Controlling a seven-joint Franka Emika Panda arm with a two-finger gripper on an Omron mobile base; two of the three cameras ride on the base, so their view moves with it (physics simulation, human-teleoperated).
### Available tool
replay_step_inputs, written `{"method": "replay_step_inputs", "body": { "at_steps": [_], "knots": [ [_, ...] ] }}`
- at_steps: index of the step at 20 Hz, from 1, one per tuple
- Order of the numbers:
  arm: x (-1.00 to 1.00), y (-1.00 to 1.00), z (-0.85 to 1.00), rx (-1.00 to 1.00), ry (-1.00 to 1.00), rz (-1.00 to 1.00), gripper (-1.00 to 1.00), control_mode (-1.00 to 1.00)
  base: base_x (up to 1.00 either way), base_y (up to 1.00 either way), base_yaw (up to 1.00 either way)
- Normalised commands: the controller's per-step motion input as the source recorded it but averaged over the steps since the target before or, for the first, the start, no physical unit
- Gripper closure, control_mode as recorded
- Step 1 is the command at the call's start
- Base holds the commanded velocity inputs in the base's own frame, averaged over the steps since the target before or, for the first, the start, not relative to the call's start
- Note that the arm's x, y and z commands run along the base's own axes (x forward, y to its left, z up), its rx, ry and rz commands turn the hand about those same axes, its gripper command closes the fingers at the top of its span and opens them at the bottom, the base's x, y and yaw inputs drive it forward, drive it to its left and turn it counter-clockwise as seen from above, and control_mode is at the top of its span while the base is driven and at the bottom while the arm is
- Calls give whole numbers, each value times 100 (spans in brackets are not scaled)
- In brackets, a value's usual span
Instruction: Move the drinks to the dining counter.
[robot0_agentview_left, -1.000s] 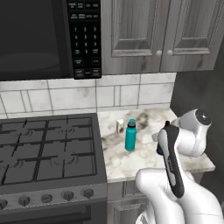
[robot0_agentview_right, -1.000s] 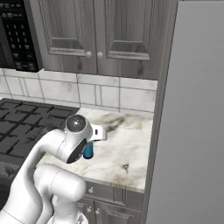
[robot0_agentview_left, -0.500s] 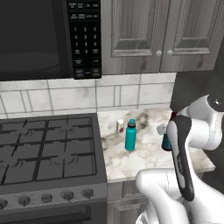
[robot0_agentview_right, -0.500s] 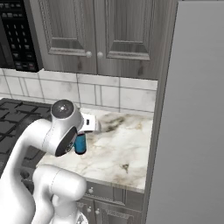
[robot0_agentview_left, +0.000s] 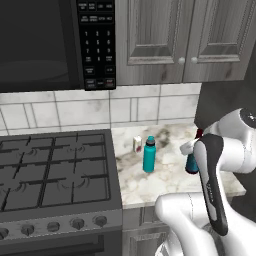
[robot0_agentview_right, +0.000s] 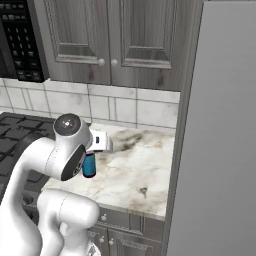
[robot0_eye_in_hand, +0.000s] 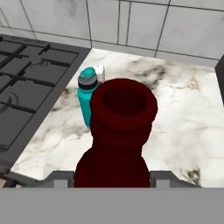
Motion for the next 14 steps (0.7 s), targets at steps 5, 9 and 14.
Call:
{"method": "replay_step_inputs", "body": {
  "at_steps": [5,9,14],
  "knots": [
    [0,0,0,0,0,0,100,100,-5,0,0],
    [0,0,0,0,0,0,100,100,-45,6,19],
    [0,0,0,0,0,0,100,100,-6,48,46]
  ]
}}
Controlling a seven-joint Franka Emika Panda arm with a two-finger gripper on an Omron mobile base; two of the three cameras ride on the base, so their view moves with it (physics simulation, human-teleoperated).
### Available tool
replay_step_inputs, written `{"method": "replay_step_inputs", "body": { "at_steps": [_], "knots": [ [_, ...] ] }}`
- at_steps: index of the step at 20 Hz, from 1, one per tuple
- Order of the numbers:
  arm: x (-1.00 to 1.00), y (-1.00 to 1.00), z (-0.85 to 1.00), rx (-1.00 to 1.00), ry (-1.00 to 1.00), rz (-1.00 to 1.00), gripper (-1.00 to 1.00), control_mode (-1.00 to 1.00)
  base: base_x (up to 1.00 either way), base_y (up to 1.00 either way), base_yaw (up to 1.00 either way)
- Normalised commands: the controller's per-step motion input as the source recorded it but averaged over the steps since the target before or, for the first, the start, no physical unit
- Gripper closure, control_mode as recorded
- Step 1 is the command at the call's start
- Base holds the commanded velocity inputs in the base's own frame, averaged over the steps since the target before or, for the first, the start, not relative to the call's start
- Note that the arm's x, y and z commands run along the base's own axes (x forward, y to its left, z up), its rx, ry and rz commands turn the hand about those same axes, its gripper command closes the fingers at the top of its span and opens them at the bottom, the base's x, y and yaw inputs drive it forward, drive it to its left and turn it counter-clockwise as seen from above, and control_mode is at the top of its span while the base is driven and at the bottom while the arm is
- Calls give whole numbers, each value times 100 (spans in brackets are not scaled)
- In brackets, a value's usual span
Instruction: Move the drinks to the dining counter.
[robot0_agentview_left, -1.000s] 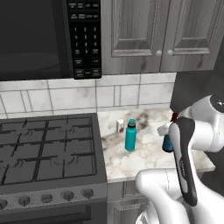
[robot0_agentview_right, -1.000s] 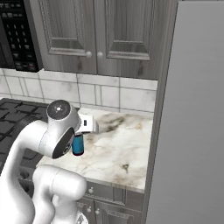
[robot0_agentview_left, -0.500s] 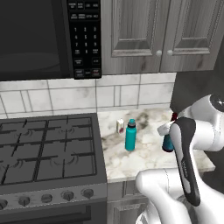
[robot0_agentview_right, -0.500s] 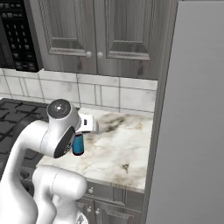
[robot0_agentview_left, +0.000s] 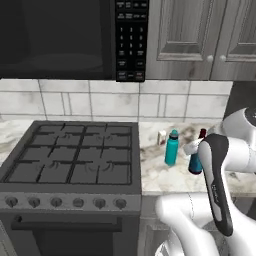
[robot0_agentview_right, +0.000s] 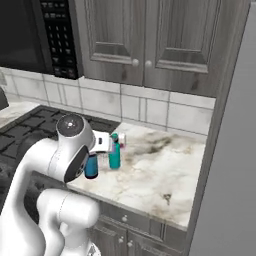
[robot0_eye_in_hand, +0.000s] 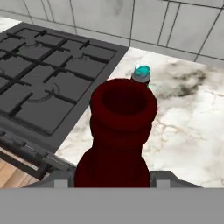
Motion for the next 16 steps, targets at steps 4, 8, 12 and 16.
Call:
{"method": "replay_step_inputs", "body": {
  "at_steps": [4,8,12,16],
  "knots": [
    [0,0,0,0,0,0,100,100,21,66,66],
    [0,0,0,0,0,0,100,100,0,84,83],
    [0,0,0,0,0,0,100,100,1,53,92],
    [0,0,0,0,0,0,100,100,8,20,97]
  ]
}}
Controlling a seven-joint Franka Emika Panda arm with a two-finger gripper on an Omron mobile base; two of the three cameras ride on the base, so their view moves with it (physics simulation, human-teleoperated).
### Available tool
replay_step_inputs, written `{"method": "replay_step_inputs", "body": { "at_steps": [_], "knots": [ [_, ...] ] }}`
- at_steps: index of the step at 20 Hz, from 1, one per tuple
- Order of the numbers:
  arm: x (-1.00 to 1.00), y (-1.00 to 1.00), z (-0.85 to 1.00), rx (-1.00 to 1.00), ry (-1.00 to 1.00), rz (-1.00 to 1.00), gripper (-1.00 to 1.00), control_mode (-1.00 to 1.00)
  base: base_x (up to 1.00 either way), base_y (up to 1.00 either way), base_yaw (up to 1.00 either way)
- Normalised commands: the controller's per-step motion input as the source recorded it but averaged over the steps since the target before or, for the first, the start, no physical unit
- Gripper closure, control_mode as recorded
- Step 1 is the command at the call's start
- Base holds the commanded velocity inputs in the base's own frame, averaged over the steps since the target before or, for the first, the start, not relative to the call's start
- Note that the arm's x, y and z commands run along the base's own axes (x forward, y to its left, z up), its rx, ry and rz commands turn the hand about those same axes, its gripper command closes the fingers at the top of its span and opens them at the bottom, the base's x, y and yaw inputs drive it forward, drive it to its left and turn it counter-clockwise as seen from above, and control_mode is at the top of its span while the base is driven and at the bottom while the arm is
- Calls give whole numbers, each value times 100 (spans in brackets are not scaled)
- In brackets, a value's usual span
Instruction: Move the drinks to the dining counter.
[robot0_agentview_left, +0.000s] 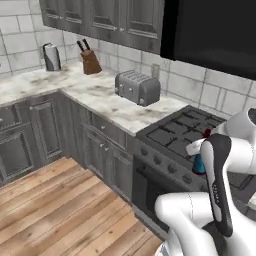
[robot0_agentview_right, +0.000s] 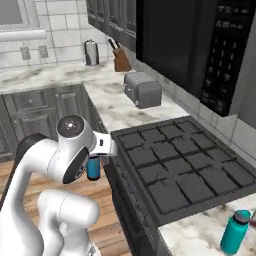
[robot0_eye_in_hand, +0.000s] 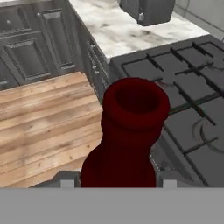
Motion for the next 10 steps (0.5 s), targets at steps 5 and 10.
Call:
{"method": "replay_step_inputs", "body": {
  "at_steps": [5,10],
  "knots": [
    [0,0,0,0,0,0,100,100,19,0,100],
    [0,0,0,0,0,0,100,100,18,0,100]
  ]
}}
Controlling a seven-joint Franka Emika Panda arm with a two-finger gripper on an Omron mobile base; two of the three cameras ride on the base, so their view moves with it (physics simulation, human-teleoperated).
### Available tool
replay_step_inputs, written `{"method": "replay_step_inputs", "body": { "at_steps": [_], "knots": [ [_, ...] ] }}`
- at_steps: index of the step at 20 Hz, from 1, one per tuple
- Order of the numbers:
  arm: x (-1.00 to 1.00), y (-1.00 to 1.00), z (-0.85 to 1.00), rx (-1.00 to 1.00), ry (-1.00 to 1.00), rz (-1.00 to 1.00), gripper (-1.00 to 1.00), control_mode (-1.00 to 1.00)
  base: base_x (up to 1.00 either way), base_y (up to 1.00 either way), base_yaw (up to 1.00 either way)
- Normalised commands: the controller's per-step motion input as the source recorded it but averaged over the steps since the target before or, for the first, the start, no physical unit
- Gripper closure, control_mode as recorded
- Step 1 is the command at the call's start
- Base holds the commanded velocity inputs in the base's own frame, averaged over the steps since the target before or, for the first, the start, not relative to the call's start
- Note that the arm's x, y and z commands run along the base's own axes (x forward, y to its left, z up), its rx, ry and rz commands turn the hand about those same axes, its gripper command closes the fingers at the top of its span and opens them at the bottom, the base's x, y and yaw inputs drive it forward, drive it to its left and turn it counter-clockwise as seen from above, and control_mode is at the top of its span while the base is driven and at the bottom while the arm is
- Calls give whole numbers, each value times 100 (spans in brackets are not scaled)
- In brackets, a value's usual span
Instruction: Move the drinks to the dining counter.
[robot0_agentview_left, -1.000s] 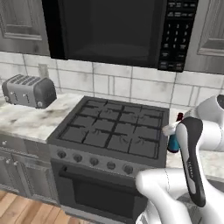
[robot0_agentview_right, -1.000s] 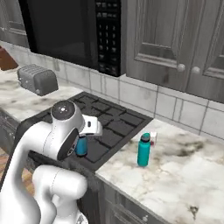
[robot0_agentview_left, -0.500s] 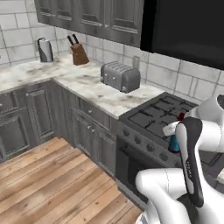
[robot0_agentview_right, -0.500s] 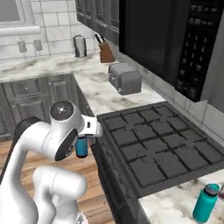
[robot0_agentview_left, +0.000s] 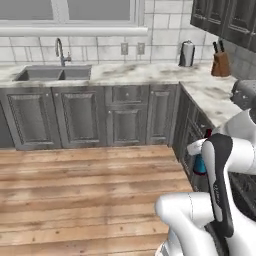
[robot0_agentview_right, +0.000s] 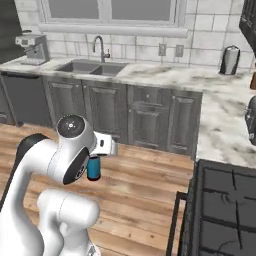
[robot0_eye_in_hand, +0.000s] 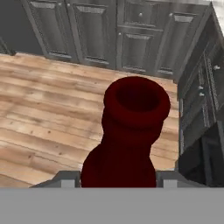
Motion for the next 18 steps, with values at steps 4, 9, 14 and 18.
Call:
{"method": "replay_step_inputs", "body": {
  "at_steps": [4,9,14,18],
  "knots": [
    [0,0,0,0,0,0,100,100,15,0,100],
    [0,0,0,0,0,0,100,100,21,0,100],
    [0,0,0,0,0,0,100,100,38,0,94],
    [0,0,0,0,0,0,100,100,95,0,63]
  ]
}}
